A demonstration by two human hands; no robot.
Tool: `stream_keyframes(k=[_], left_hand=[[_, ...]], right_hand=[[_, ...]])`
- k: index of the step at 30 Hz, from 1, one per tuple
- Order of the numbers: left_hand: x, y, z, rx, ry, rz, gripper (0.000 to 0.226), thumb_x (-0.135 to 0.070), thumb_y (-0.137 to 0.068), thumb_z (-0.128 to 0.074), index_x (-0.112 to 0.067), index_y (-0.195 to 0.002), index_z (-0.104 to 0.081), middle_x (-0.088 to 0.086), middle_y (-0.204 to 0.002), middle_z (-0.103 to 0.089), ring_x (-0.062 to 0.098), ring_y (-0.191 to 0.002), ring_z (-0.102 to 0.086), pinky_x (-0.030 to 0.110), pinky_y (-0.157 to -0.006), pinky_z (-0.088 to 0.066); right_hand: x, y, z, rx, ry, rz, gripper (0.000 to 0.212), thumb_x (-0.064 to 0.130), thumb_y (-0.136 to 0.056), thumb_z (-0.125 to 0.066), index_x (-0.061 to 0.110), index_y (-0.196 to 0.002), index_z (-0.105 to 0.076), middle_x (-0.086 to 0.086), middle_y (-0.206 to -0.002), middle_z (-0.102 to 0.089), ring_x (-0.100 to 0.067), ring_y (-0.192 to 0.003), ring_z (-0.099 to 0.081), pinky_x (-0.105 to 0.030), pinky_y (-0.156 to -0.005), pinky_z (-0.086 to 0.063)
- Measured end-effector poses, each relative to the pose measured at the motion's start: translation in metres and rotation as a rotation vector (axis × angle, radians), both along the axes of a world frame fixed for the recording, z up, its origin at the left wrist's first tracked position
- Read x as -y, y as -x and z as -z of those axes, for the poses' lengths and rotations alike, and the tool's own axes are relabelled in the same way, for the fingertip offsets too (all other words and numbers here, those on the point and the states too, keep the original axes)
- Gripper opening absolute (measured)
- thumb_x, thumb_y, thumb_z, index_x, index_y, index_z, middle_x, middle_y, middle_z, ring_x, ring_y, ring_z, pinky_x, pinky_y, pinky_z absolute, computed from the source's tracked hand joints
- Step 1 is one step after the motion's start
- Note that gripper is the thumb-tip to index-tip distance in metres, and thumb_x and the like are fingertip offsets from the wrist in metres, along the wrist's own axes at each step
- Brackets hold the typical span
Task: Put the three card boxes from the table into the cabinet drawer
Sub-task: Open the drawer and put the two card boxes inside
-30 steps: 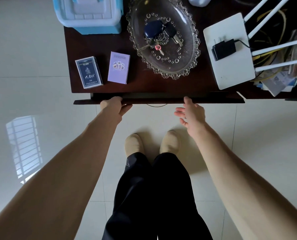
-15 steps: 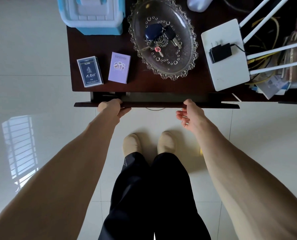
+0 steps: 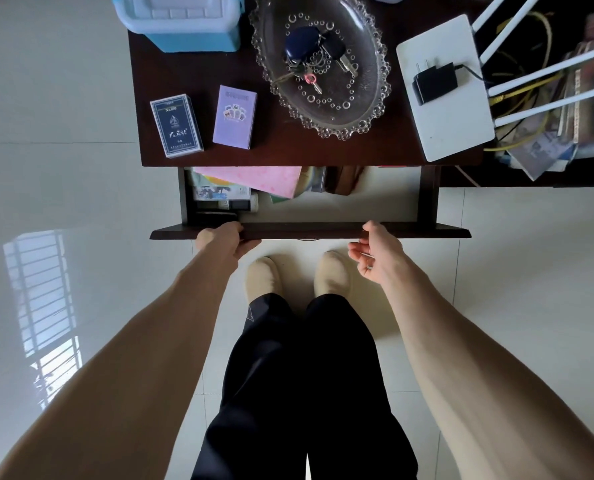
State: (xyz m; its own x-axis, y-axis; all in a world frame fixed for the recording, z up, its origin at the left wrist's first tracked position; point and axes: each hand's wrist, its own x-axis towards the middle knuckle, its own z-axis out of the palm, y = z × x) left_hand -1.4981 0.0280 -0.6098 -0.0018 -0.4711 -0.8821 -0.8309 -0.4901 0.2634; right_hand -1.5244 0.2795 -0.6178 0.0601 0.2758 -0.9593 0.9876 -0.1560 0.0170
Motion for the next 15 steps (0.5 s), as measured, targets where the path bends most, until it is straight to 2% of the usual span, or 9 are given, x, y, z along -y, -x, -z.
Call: stream_keyframes(k=[4, 7, 10, 13, 15], left_hand=[[-0.004, -0.015, -0.004, 0.017, 0.000, -0.008, 0.014, 0.008, -0.082, -0.060, 0.000, -0.077, -0.050, 0.024, -0.075, -0.065, 0.032, -0.052, -0.069, 0.040, -0.050, -0.061], [-0.009, -0.025, -0.006, 0.020, 0.011, -0.018, 0.018, 0.008, -0.082, -0.059, -0.003, -0.076, -0.047, 0.024, -0.075, -0.064, 0.032, -0.054, -0.069, 0.043, -0.057, -0.062], [-0.013, -0.036, -0.007, 0.017, 0.020, -0.030, 0.019, 0.008, -0.084, -0.057, -0.005, -0.074, -0.047, 0.023, -0.073, -0.063, 0.028, -0.043, -0.067, 0.042, -0.052, -0.060], [-0.013, -0.046, -0.005, 0.040, 0.017, -0.036, 0.015, 0.007, -0.081, -0.060, -0.003, -0.078, -0.049, 0.025, -0.080, -0.066, 0.035, -0.054, -0.070, 0.043, -0.052, -0.061], [-0.013, -0.053, -0.003, 0.045, 0.021, -0.033, 0.014, 0.006, -0.081, -0.060, -0.002, -0.077, -0.050, 0.024, -0.077, -0.066, 0.033, -0.050, -0.069, 0.043, -0.053, -0.061]], right_hand=[[-0.001, -0.016, 0.000, 0.020, -0.007, 0.015, 0.026, 0.035, -0.091, -0.058, 0.009, -0.092, -0.061, -0.009, -0.082, -0.073, -0.020, -0.071, -0.068, -0.021, -0.040, -0.033], [-0.003, -0.029, -0.002, 0.023, -0.015, 0.028, 0.026, 0.034, -0.091, -0.058, 0.008, -0.091, -0.062, -0.009, -0.078, -0.072, -0.020, -0.069, -0.067, -0.021, -0.043, -0.033], [-0.003, -0.042, -0.004, 0.007, -0.034, 0.026, 0.026, 0.032, -0.091, -0.057, 0.007, -0.088, -0.063, -0.009, -0.073, -0.071, -0.019, -0.065, -0.066, -0.021, -0.047, -0.035], [-0.004, -0.050, -0.006, 0.003, -0.052, 0.014, 0.026, 0.031, -0.091, -0.057, 0.007, -0.089, -0.064, -0.009, -0.071, -0.071, -0.019, -0.063, -0.065, -0.023, -0.051, -0.037], [-0.005, -0.055, -0.006, 0.016, -0.057, 0.008, 0.026, 0.032, -0.092, -0.057, 0.007, -0.093, -0.065, -0.009, -0.072, -0.072, -0.018, -0.063, -0.065, -0.023, -0.053, -0.038]])
